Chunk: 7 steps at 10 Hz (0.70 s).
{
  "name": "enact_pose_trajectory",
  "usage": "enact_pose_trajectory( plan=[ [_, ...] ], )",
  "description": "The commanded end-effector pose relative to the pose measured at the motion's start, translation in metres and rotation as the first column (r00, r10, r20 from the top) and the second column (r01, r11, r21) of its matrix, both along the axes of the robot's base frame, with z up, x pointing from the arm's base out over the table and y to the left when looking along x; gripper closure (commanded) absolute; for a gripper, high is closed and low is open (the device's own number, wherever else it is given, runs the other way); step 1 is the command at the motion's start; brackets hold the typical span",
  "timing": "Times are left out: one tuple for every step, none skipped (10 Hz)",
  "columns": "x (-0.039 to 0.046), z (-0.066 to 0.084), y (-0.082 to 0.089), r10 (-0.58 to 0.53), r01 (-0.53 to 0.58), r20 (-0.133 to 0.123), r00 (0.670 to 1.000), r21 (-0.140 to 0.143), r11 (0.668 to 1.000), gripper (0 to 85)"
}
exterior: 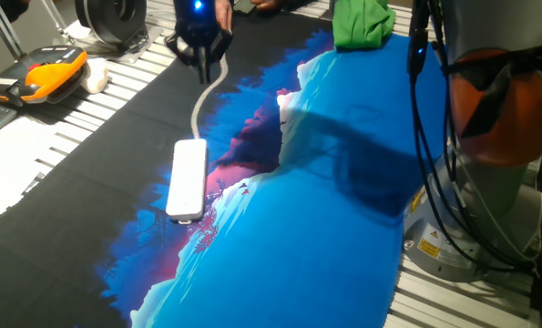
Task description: Turn off the power strip by pressing the button
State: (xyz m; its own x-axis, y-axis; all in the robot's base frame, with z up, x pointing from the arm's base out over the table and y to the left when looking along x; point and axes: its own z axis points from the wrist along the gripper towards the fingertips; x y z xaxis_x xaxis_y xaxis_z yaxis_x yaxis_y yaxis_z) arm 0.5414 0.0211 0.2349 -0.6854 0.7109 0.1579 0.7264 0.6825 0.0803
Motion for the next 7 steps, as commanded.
enact_pose_trajectory(
  plan=[
    [0.0059, -0.008, 0.005, -0.013, 0.013, 0.002, 1.0, -0.007, 1.0, 51.0],
    [0.0122, -0.016, 0.009, -0.028, 0.028, 0.008, 1.0, -0.013, 1.0, 51.0],
    [0.0177, -0.023, 0.012, -0.063, 0.063, 0.016, 0.998, -0.01, 0.998, 51.0],
    [0.024, -0.032, 0.015, -0.104, 0.104, 0.025, 0.994, -0.022, 0.994, 51.0],
    [0.0293, -0.038, 0.016, -0.121, 0.122, 0.023, 0.992, -0.029, 0.992, 51.0],
    [0.0342, -0.042, 0.014, -0.132, 0.133, 0.024, 0.991, -0.041, 0.99, 51.0],
    [0.0401, -0.046, 0.012, -0.157, 0.158, 0.032, 0.987, -0.042, 0.987, 51.0]
  ],
)
